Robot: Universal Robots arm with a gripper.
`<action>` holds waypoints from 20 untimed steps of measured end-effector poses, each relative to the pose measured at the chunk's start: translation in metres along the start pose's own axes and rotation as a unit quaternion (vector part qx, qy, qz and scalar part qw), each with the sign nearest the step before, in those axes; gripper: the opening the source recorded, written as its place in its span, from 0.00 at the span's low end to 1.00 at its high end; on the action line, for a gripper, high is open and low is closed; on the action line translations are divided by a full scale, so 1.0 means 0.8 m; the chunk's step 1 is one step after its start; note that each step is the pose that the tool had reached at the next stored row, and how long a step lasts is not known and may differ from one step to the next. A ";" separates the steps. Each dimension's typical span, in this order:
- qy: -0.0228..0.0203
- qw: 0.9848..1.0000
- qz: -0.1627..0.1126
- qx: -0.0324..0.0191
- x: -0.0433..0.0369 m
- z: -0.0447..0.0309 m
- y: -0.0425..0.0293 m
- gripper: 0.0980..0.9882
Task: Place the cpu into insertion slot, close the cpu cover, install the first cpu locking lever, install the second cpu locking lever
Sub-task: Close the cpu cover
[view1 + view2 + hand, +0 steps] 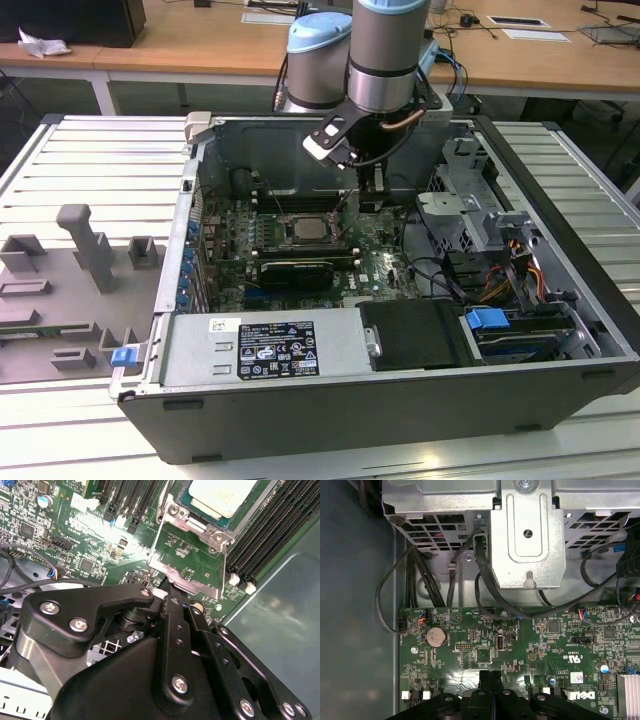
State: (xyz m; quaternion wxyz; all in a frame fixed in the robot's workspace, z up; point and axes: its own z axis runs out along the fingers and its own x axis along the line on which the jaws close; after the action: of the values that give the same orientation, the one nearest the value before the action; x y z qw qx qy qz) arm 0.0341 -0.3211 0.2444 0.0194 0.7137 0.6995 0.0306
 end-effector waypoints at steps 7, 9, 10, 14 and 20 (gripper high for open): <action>0.000 1.000 0.000 0.000 0.000 -0.0001 -0.0018 0.01; 0.000 1.000 0.000 0.000 0.000 -0.0002 -0.0026 0.01; 0.000 1.000 0.000 0.000 0.000 -0.0002 -0.0028 0.01; 0.000 1.000 0.000 0.000 0.000 -0.0003 -0.0046 0.01; 0.000 1.000 0.000 0.000 0.000 -0.0010 -0.0139 0.01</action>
State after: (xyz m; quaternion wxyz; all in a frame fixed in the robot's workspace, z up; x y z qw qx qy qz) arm 0.0229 -0.3211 0.2443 0.0194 0.7137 0.6995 0.0306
